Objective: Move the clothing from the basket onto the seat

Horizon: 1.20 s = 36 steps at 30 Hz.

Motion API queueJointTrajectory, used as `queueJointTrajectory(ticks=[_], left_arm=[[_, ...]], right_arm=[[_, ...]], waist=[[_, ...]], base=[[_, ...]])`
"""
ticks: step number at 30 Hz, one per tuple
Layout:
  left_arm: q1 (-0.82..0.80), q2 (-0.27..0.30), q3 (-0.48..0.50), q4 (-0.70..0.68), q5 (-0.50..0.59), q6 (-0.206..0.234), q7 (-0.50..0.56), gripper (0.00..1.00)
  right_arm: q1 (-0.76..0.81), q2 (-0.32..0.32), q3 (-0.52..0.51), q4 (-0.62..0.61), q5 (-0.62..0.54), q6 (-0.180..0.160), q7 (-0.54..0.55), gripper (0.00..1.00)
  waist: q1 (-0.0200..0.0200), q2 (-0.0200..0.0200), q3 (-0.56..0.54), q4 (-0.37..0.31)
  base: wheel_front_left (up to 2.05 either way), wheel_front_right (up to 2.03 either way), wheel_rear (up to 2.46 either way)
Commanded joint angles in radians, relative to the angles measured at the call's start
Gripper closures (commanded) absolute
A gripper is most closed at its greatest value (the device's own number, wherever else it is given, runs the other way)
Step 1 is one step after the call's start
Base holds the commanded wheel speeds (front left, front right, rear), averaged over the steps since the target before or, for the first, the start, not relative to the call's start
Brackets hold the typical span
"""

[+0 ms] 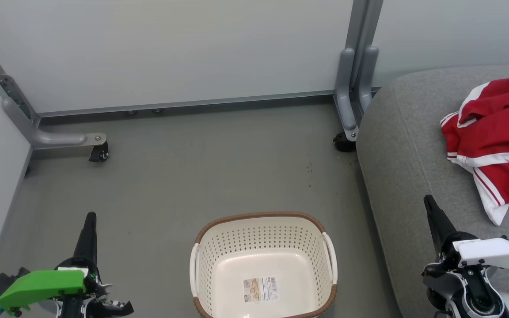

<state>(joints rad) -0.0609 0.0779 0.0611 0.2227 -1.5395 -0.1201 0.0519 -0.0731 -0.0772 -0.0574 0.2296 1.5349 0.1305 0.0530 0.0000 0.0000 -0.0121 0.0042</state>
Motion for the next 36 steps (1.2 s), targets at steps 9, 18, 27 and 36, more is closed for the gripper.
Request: queueJointTrajectory(ticks=[9, 18, 27, 36], left_arm=[[-0.044, 0.003, 0.012, 0.015, -0.074, -0.011, 0.023, 1.00], [-0.055, 0.000, 0.018, 0.023, -0.107, -0.014, 0.035, 1.00], [-0.055, -0.003, 0.021, 0.024, -0.101, -0.013, 0.038, 1.00], [-0.055, -0.007, 0.024, 0.024, -0.097, -0.013, 0.040, 1.00]], right_arm=[[-0.033, -0.001, -0.016, 0.010, 0.075, 0.000, 0.024, 1.00], [-0.037, 0.002, -0.024, 0.015, 0.108, 0.000, 0.036, 1.00], [-0.037, 0.005, -0.028, 0.015, 0.103, 0.000, 0.040, 1.00], [-0.038, 0.007, -0.031, 0.015, 0.101, 0.000, 0.041, 1.00]], waist=[[0.0000, 0.0000, 0.009, -0.003], [0.0000, 0.0000, 0.015, -0.004], [0.0000, 0.0000, 0.015, -0.004], [0.0000, 0.0000, 0.015, -0.004]], base=[[0.00, 0.00, 0.00], [0.00, 0.00, 0.00], [0.00, 0.00, 0.00], [0.00, 0.00, 0.00]])
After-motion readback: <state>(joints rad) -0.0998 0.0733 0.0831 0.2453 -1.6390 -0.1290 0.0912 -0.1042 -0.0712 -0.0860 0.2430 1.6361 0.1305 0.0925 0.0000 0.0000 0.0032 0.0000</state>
